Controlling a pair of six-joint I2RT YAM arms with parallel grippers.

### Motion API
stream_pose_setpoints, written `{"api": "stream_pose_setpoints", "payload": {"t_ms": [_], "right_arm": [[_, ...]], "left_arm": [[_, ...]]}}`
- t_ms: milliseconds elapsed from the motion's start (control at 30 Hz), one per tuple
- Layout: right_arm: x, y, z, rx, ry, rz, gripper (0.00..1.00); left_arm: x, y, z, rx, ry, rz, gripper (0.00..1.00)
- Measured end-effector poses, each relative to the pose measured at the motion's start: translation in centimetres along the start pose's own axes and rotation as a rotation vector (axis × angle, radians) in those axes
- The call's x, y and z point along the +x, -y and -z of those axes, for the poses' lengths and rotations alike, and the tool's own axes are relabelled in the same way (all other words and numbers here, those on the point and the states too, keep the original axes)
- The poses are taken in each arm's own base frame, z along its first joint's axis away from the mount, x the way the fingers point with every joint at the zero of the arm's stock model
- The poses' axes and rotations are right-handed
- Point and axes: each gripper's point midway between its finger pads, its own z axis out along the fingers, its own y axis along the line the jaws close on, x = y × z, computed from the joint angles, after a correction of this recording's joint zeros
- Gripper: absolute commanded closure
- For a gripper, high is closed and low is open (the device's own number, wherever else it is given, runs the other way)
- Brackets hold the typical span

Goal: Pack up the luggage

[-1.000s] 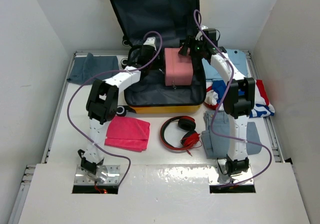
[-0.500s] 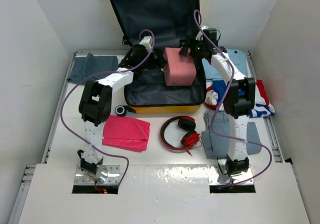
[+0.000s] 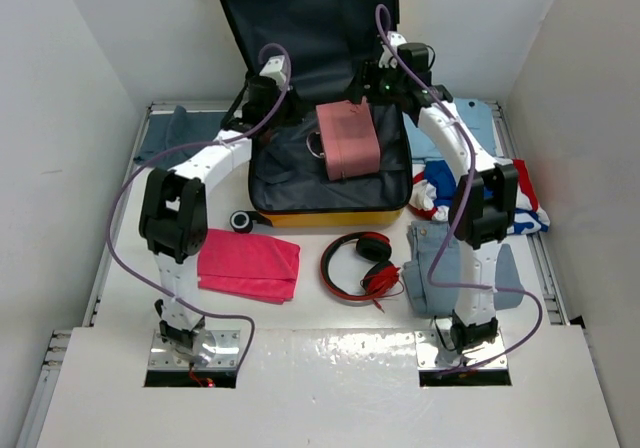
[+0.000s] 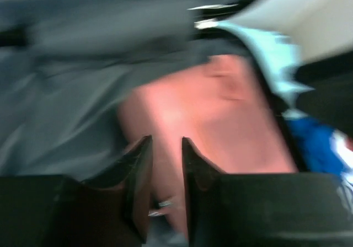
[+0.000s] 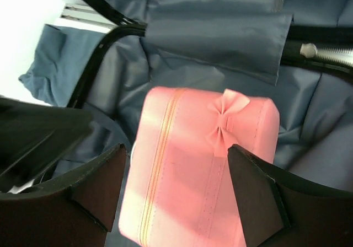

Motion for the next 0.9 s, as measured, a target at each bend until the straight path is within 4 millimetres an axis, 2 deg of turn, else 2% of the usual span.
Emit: {"api": "stream_pose_setpoints", "payload": {"t_ms": [133,233,300,400,533,633,700,800,900], "right_arm": [[-0.8,-0.9,1.3,-0.009,0.012,0.036,0.29],[-0.5,-1.3,2.4,-0.017,-0.008,0.051,0.29],[0.2,-1.5,3.0,-0.022,-0.028,0.052,0.29],[2.6,-1.5,4.3,-0.028,-0.087,0.042,0.25],[5.8,-1.0,5.5,-0.035,-0.166,0.014,0.22],[8.0,0.6,6.9,-0.032,-0.212,-0.033,0.22],[8.7,2.1,8.0,-0.029,-0.227,-0.071,0.22],[8.7,4.0,9.6,-0.041,-0.228,-0.104,0.23],[9.8,3.2,11.0,-0.101,-0.243,-0.088,0.3]], "left_arm": [[1.7,-4.7,0.8,-0.215,-0.058,-0.058,0.95],[3.5,-6.4,1.7,-0.33,-0.119,-0.106,1.0],[5.0,-6.6,2.4,-0.383,-0.17,-0.136,1.0],[7.5,-5.7,2.7,-0.411,-0.238,-0.166,1.0],[11.3,-5.2,1.9,-0.43,-0.329,-0.195,1.0],[13.9,-5.4,1.2,-0.459,-0.384,-0.207,1.0],[15.0,-5.9,1.2,-0.489,-0.413,-0.207,1.0],[15.8,-6.3,1.0,-0.521,-0.435,-0.188,1.0],[16.2,-6.1,0.8,-0.494,-0.447,-0.131,1.0]]}}
